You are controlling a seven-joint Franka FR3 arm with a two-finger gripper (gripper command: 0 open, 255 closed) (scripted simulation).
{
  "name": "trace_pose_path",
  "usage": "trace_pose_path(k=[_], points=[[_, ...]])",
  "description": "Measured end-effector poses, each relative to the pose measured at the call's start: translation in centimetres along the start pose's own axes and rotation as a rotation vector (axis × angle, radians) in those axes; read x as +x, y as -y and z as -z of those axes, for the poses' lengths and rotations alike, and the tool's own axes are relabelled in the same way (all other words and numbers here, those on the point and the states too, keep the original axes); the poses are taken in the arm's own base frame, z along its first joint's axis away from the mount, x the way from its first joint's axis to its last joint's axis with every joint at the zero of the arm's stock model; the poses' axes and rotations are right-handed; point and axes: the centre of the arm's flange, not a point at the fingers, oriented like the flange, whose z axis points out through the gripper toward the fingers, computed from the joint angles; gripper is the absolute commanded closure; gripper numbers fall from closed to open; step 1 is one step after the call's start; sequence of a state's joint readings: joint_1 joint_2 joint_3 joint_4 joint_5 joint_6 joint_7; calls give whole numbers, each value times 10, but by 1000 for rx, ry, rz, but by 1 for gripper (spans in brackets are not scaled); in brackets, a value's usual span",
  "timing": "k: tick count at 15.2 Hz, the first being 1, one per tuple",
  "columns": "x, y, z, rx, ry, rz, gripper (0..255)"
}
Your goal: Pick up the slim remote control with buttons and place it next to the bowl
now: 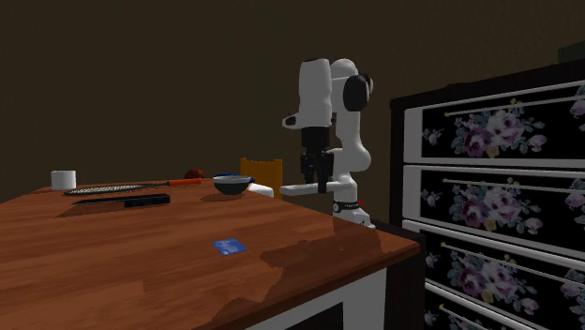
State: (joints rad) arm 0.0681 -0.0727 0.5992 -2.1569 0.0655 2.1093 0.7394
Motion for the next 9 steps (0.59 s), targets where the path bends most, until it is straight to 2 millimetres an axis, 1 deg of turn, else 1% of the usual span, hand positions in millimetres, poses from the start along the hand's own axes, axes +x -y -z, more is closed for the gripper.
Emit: trace_pose_path(k=[9], points=[[0, 0, 47, 0, 0, 0, 255]])
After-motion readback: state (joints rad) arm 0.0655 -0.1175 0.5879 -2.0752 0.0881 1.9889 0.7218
